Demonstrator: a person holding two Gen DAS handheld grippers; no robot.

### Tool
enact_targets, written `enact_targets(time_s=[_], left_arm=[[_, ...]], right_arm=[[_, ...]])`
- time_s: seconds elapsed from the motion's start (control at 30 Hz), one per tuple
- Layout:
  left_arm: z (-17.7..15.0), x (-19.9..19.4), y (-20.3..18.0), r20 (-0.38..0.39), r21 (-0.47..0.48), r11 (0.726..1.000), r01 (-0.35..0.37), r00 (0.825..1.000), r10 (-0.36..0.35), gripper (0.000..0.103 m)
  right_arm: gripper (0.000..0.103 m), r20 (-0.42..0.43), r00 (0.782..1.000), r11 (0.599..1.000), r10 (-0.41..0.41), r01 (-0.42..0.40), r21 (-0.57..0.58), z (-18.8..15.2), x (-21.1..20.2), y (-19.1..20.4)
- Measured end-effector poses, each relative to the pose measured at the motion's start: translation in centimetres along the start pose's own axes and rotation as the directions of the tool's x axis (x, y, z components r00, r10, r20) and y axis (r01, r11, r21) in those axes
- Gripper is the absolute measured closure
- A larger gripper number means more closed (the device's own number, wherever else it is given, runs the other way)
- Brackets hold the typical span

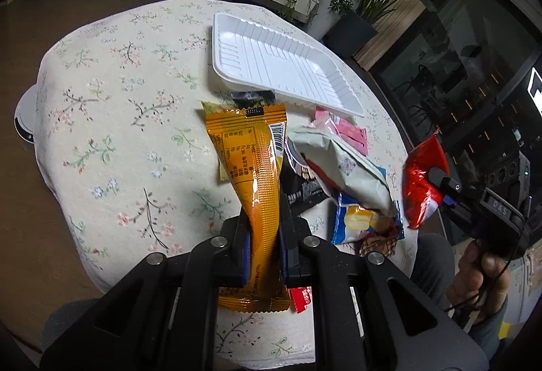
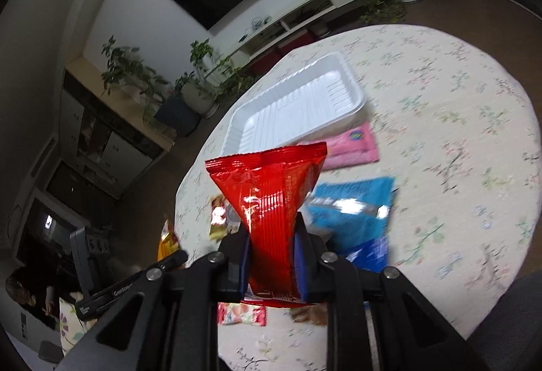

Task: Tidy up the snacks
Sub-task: 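Carry both bags over the white tray and open both grippers to drop them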

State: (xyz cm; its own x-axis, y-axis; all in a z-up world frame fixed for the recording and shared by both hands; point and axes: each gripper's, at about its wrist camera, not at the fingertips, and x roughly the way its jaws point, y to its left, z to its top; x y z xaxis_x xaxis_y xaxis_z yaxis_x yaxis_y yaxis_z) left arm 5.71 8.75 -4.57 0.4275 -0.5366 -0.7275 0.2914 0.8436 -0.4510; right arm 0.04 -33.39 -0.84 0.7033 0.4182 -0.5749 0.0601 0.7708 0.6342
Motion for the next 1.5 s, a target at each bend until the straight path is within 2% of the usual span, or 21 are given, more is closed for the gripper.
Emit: enact_targets(time_s=[0.23,0.4,0.63,0.83,1.0,1.2,1.5], left_arm=[[3.7,-1.2,0.7,0.049,0.021,0.999,-0.038,0.998,0.037,0.093],[7.4,-2.3,0.6,0.095,0.064,0.994,-0.093,0.992,0.087,0.093],[13.6,-2.2,-1.6,0.132,0.163,0.974,-0.157,0.982,0.136,0.093],[18.3,3.0,-4.3,0.088,0.24,0.95,-0.197,0.98,0.181,0.093],[19.5,8.0,-5.2,0.036,0.259,0.945,-0.203,0.979,0.2,0.093],[20.4,14.1,-4.4,-0.047,0.261,0.941,-0.214,0.971,0.234,0.093],[19.5,20.4,-3.3,-0.132,0.276,0.933,-0.23,0.953,0.274,0.093]], right_arm=[[0.08,0.137,0.986,0.995,-0.093,0.088,0.043,4.4,-4.4,-3.8],[0.08,0.193,0.971,0.99,-0.141,0.136,0.037,7.2,-6.0,-5.2],[0.08,0.223,0.967,0.991,-0.125,0.132,-0.019,11.7,-5.3,-4.7],[0.08,0.156,0.985,0.989,-0.069,0.088,-0.121,15.5,-0.1,-1.4],[0.08,0.05,0.995,0.978,-0.082,0.09,-0.186,16.9,6.0,-0.1],[0.08,-0.073,0.988,0.974,-0.135,0.119,-0.194,17.2,13.0,-1.1],[0.08,-0.146,0.966,0.949,-0.212,0.168,-0.268,16.8,17.8,-1.7]])
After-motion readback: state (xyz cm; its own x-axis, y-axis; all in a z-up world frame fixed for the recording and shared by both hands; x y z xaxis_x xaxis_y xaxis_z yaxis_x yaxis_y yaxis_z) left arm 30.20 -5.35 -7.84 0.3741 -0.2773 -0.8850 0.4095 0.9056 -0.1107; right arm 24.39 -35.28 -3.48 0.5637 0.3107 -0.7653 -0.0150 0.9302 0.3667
